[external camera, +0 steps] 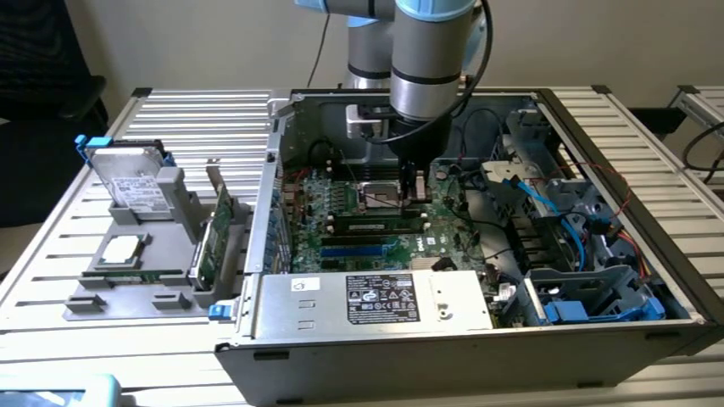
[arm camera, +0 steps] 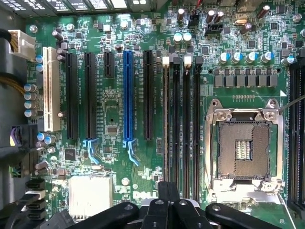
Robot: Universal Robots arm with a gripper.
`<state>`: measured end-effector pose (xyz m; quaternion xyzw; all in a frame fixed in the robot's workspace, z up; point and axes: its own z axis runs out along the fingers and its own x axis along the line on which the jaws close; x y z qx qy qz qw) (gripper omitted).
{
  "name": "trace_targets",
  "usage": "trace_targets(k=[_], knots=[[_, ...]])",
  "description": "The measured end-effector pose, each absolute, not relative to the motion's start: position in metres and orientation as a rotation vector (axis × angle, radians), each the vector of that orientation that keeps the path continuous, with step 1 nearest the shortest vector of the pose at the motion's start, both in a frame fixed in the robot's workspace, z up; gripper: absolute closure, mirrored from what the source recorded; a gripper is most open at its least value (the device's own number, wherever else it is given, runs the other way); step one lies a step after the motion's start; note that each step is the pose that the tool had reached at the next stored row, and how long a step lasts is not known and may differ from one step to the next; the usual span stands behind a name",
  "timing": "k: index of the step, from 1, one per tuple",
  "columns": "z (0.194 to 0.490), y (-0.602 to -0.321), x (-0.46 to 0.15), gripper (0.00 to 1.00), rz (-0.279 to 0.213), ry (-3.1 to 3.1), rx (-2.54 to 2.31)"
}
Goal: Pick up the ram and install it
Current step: 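Press down the ram until it locks into place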
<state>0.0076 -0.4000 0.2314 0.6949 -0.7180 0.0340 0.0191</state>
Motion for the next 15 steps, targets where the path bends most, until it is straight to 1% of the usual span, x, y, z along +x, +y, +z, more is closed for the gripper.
trace_targets(k=[15], knots=[[0.226,-0.3996,0.0077,0.89,0.1,-2.243,2.147]])
